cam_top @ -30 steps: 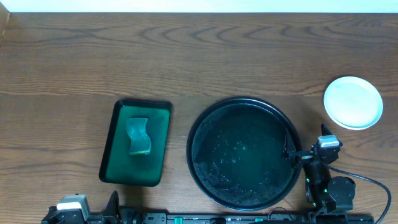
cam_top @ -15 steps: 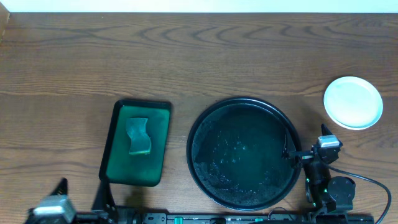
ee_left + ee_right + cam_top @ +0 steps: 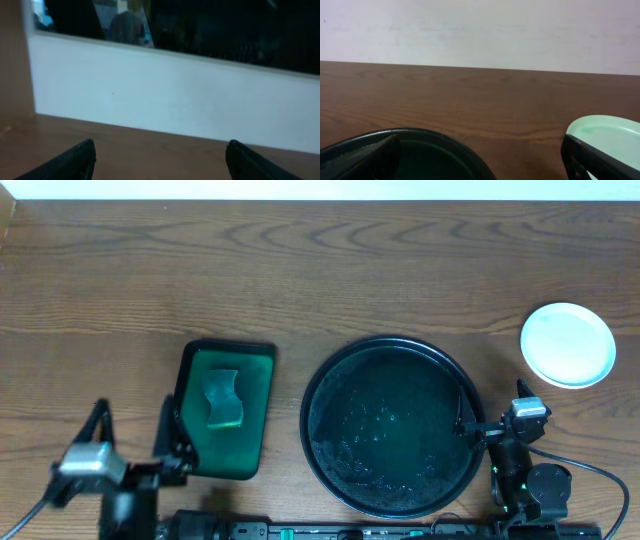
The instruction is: Clean dirty plates on tray and stack at the side
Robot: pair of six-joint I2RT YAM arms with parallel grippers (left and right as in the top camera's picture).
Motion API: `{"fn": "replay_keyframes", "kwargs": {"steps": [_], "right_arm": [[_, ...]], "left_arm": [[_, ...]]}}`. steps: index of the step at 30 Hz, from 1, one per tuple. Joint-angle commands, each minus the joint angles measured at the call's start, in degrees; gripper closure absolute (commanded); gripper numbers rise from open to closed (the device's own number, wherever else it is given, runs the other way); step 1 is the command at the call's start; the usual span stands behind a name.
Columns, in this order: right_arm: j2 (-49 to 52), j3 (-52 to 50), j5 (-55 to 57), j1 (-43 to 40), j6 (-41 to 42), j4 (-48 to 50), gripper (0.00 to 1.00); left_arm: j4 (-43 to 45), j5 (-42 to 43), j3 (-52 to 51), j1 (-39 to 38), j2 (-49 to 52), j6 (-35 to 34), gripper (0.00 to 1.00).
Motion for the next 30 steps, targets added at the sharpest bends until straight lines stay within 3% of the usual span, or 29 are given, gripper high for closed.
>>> {"fn": "replay_keyframes", "kwargs": {"steps": [1,9,21,30], "right_arm": [[-0.42,-0.09,0.55,0.22,-0.87,-0.26,0.01],[-0.42,-0.09,0.55,0.22,-0.87,-0.26,0.01],[-0.42,-0.09,0.55,0.22,-0.87,-0.26,0.01],[-0.42,-0.09,0.55,0.22,-0.87,-0.26,0.01]], "left_arm": [[3.43,3.13,-5.95,-0.13,-1.27,0.35,0.17],[13.79,5.88,-20.52,-0.11,-8.61,-1.18,0.17],[15.54,5.88,-30.1,-0.13,-8.63,-3.58,0.17],[22.03,5.9,-39.32,-0.13,-8.63,-8.81,0.17]]}}
